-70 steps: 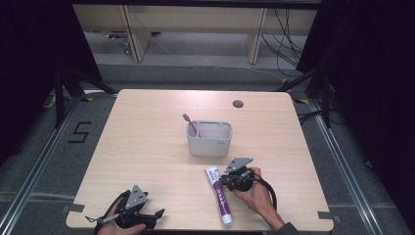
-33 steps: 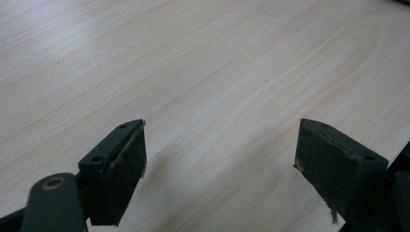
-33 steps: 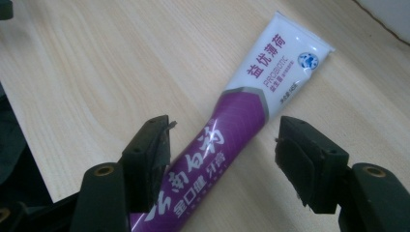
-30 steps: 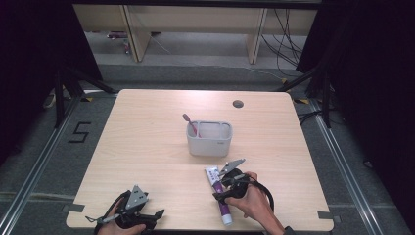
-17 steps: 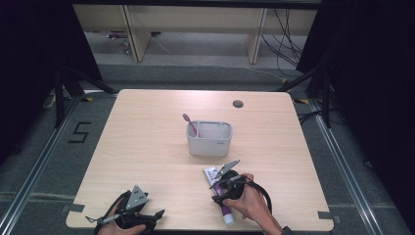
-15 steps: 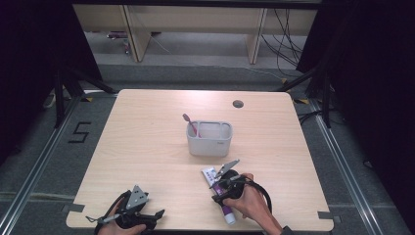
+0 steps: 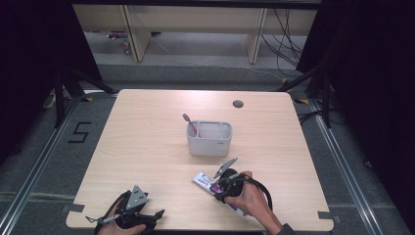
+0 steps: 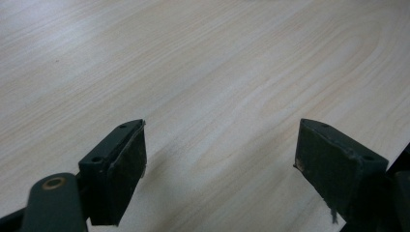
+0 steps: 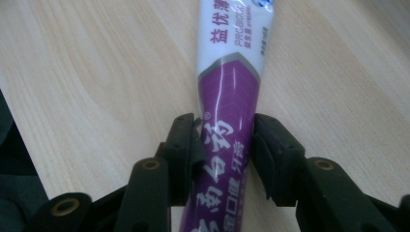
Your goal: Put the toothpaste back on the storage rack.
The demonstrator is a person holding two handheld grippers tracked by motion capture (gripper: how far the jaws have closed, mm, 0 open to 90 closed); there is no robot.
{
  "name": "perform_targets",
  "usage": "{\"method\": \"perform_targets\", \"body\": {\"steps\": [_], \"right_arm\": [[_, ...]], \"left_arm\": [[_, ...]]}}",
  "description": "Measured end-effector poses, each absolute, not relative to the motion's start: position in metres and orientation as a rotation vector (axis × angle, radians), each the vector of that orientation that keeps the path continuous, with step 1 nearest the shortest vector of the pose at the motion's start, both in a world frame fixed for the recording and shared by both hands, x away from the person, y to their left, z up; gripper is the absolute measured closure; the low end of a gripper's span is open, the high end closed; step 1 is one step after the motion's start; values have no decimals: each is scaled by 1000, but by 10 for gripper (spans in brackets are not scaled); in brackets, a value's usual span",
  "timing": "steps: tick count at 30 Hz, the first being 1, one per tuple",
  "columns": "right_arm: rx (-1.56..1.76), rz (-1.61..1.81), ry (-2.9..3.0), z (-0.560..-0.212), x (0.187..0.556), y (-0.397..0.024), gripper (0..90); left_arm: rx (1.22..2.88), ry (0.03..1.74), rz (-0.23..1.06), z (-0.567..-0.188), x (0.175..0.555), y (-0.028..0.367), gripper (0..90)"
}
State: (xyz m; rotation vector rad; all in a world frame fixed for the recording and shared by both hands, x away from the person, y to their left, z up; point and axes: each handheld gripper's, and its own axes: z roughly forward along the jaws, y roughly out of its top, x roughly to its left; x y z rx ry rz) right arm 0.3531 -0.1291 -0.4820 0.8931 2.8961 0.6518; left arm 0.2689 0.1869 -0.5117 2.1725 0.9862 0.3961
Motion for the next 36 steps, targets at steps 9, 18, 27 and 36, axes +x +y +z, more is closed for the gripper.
{"method": "perform_targets", "body": {"steps": [9,18,27,36], "right_arm": [[867,582,2940,-482,355,-125,648],[803,513,2958,-481,357,-119,652],[790,432,2978,-479,358,-113,657],[781,416,2993,-479,360,-112,658]], "left_arm": [[2176,986,386,-512,269,186,178],[2187,982,389,-512,268,186,178],[2188,981,391,-512,269,186,179],[2195,980,385,-513,269,186,178]]}}
